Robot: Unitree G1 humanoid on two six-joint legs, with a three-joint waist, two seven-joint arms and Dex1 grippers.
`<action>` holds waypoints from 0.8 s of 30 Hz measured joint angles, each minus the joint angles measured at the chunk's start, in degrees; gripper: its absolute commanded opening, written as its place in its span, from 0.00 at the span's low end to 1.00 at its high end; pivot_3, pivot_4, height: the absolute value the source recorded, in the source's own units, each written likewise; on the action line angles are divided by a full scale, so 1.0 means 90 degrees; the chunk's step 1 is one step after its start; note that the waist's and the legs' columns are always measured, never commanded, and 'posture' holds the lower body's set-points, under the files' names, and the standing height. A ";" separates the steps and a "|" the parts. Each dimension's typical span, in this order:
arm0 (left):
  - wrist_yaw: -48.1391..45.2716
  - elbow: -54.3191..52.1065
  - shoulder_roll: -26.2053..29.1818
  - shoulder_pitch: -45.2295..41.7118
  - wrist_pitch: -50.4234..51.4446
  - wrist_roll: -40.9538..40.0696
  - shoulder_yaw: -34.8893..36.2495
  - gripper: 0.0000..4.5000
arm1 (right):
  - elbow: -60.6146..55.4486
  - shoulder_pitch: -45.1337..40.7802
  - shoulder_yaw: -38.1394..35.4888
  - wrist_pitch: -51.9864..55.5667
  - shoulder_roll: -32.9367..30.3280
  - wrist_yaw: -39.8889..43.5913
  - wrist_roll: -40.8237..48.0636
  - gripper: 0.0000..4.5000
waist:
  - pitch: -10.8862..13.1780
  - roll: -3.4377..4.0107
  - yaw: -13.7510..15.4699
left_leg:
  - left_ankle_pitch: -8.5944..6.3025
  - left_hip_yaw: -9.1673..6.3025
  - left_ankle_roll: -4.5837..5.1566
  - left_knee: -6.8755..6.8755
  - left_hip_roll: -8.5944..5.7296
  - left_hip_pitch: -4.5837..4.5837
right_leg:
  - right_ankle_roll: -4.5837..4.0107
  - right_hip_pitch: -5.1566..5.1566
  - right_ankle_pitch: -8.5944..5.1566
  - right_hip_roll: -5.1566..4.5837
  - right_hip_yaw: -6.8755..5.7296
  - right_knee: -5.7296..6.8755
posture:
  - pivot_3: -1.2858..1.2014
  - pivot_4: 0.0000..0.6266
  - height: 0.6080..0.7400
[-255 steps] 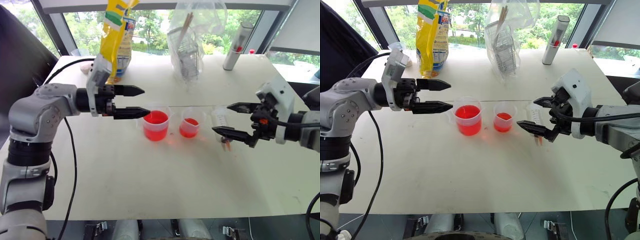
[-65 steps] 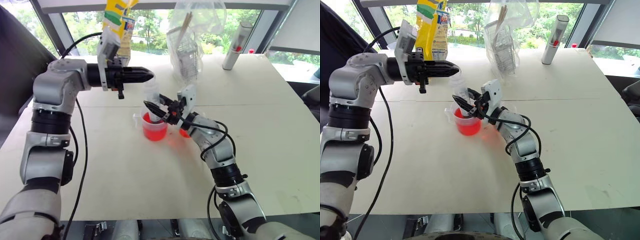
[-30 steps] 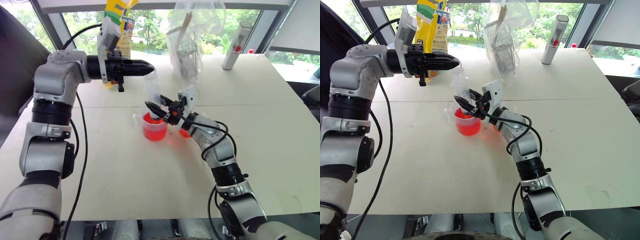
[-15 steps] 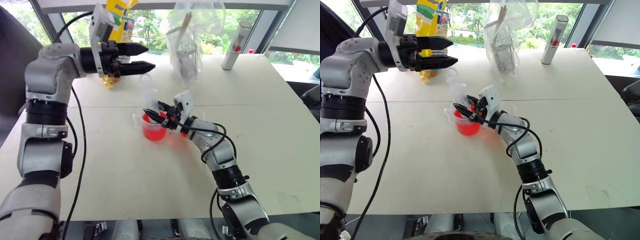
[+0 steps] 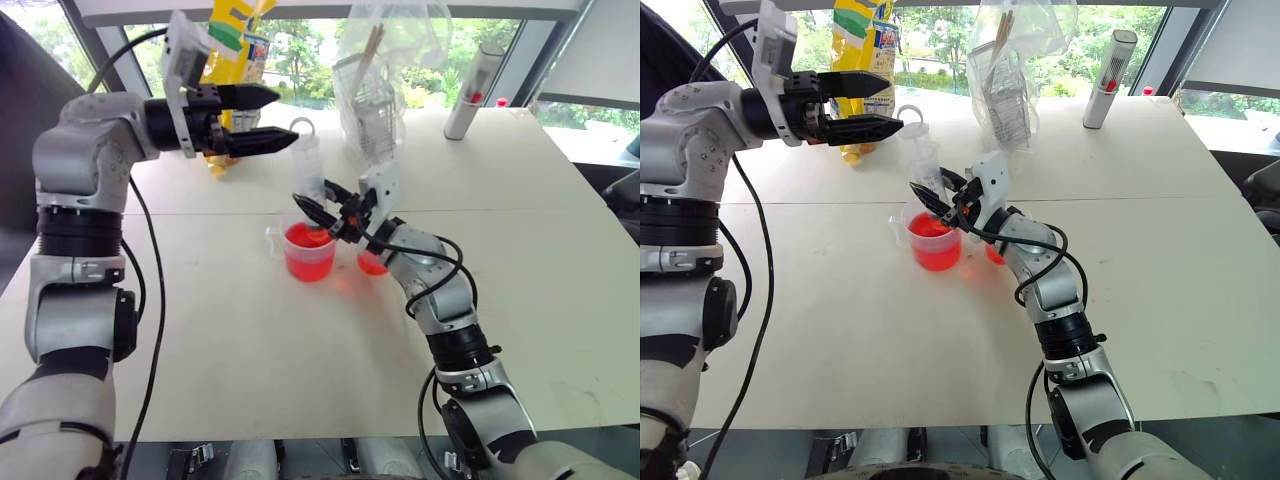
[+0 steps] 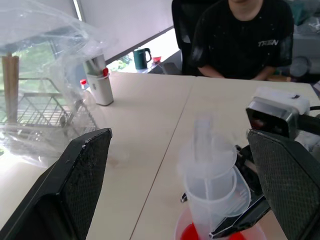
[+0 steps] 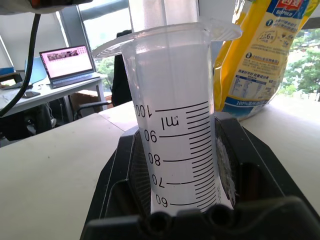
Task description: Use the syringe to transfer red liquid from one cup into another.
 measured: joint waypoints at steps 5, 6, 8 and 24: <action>-0.0045 -0.0136 -0.0004 0.0366 0.0010 -0.0007 -0.0023 0.99 | -0.0879 -0.0277 -0.0770 0.0957 0.0039 -0.0587 0.0836 0.31 | 0.0000 0.0000 0.0010 | 0.0001 -0.0004 -0.0002 -0.0001 0.0002 0.0000 | 0.0000 0.0000 0.0000 -0.0010 -0.0003 0.0003 | 0.52 0.24 0.99; -0.0057 -0.0136 -0.0039 0.0437 0.0006 -0.0003 -0.0057 0.99 | -0.1138 -0.0363 -0.0963 0.1177 -0.0020 -0.0734 0.1020 0.31 | 0.0000 0.0000 0.0011 | 0.0001 -0.0004 -0.0002 -0.0001 0.0002 -0.0001 | 0.0000 0.0000 0.0000 -0.0014 -0.0003 0.0003 | 0.52 0.24 0.99; -0.0086 -0.0135 -0.0138 0.0501 -0.0001 0.0010 -0.0107 0.99 | -0.1573 -0.0492 -0.1268 0.1533 -0.0153 -0.0972 0.1305 0.31 | 0.0000 0.0000 0.0019 | 0.0001 -0.0004 -0.0002 -0.0001 0.0001 -0.0002 | 0.0000 0.0000 0.0000 -0.0016 -0.0005 0.0001 | 0.52 0.24 0.99; -0.0259 0.0759 -0.1520 -0.0421 -0.0682 0.0159 -0.0376 0.99 | -0.2287 0.1179 -0.1839 0.1525 -0.1008 -0.1265 0.1540 0.31 | -0.0001 -0.0001 -0.0004 | 0.0000 0.0000 0.0000 -0.0004 -0.0008 0.0000 | 0.0001 0.0003 0.0000 0.0006 0.0002 -0.0006 | 0.52 0.24 0.99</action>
